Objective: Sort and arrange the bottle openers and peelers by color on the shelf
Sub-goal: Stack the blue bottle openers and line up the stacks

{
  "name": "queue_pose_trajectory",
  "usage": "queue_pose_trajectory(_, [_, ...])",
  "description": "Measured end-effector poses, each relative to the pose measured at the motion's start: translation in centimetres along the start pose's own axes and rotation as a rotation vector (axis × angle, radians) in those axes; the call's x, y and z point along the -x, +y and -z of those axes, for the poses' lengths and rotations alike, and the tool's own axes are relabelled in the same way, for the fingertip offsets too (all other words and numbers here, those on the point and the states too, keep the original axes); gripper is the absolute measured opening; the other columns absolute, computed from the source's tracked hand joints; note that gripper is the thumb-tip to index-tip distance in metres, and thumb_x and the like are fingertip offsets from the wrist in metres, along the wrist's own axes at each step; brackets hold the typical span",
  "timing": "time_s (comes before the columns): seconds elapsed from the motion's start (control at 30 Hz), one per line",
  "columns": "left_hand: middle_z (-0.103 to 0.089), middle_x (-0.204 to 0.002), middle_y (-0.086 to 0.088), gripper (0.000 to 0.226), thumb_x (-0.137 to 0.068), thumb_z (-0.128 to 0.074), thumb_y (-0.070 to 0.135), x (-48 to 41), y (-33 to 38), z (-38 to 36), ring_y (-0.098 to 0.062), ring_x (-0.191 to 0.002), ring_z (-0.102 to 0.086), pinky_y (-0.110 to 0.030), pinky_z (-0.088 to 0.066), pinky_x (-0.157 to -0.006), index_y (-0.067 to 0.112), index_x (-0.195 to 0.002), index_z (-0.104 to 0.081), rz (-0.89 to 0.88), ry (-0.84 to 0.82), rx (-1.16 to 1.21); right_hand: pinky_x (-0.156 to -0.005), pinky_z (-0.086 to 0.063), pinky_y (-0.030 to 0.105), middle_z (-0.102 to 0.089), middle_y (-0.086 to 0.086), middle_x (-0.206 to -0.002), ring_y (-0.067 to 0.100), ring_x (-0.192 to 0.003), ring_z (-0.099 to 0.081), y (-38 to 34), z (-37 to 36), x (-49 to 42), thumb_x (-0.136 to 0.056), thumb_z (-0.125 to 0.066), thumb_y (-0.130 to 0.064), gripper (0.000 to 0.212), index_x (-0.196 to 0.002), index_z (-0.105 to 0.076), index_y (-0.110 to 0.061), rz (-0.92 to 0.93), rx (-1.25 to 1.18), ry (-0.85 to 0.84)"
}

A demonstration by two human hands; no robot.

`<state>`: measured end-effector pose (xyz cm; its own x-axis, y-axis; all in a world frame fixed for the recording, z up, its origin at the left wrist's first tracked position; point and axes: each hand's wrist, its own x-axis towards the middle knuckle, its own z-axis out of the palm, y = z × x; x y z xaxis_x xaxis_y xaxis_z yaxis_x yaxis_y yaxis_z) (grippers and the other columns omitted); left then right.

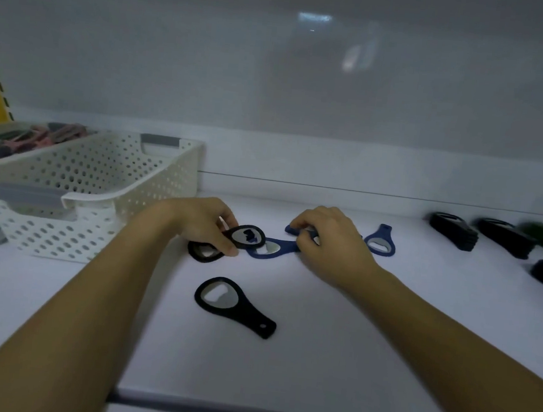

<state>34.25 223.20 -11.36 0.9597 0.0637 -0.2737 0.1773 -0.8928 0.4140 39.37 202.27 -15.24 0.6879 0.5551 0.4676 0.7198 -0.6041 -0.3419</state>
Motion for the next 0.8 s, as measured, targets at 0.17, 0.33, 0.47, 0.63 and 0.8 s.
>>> queue_pose_trajectory(0.17, [-0.054, -0.064, 0.000, 0.016, -0.087, -0.064, 0.018, -0.1, -0.2, -0.1, -0.013, -0.059, -0.049, -0.023, -0.039, -0.060, 0.014, -0.072, -0.058, -0.048, 0.043, 0.103, -0.069, -0.042, 0.017, -0.061, -0.010, -0.081, 0.002, -0.074, -0.051, -2.1, 0.8, 0.6, -0.085, -0.060, -0.024, 0.007, -0.086, -0.066, -0.026, 0.033, -0.314, -0.162])
queue_pose_trajectory(0.33, [-0.057, -0.071, -0.001, 0.013, -0.093, -0.056, 0.019, -0.3, -0.5, -0.3, -0.012, -0.060, -0.052, -0.018, -0.043, -0.058, 0.014, -0.081, -0.058, -0.057, 0.205, 0.512, -0.086, -0.032, 0.012, -0.043, -0.016, -0.107, -0.002, -0.101, -0.037, -5.0, 1.4, 1.8, -0.071, -0.069, -0.054, 0.057, -0.123, -0.053, -0.037, 0.197, -0.153, -0.609])
queue_pose_trajectory(0.47, [-0.071, -0.081, 0.004, 0.011, -0.095, -0.051, 0.020, -0.4, 0.3, -0.6, -0.006, -0.069, -0.061, -0.018, -0.046, -0.063, 0.016, -0.092, -0.060, -0.103, 0.210, 0.808, -0.092, -0.022, 0.015, -0.040, -0.013, -0.119, 0.001, -0.116, -0.028, -5.9, 0.8, 2.2, -0.080, -0.067, -0.043, 0.055, -0.130, -0.049, -0.032, 0.225, -0.185, -0.655])
queue_pose_trajectory(0.63, [-0.070, -0.073, -0.001, 0.023, -0.100, -0.040, 0.024, -0.7, 1.9, -1.6, -0.015, -0.072, -0.064, -0.025, -0.052, -0.059, 0.013, -0.097, -0.060, -0.079, 0.149, 1.112, -0.068, -0.037, 0.005, -0.055, -0.020, -0.092, -0.007, -0.074, -0.049, -4.0, 2.2, 1.0, -0.080, -0.071, -0.026, 0.047, -0.124, -0.053, -0.026, 0.097, -0.227, -0.678])
queue_pose_trajectory(0.8, [-0.071, -0.086, -0.007, 0.019, -0.097, -0.041, 0.005, -0.9, 2.6, -1.8, -0.021, -0.070, -0.071, -0.031, -0.058, -0.057, 0.014, -0.102, -0.057, -0.197, 0.125, 1.295, -0.057, -0.039, 0.010, -0.062, -0.016, -0.081, -0.009, -0.059, -0.054, 0.1, 4.5, 0.2, -0.074, -0.076, -0.025, 0.027, -0.098, -0.066, -0.032, -0.153, -0.249, -0.719])
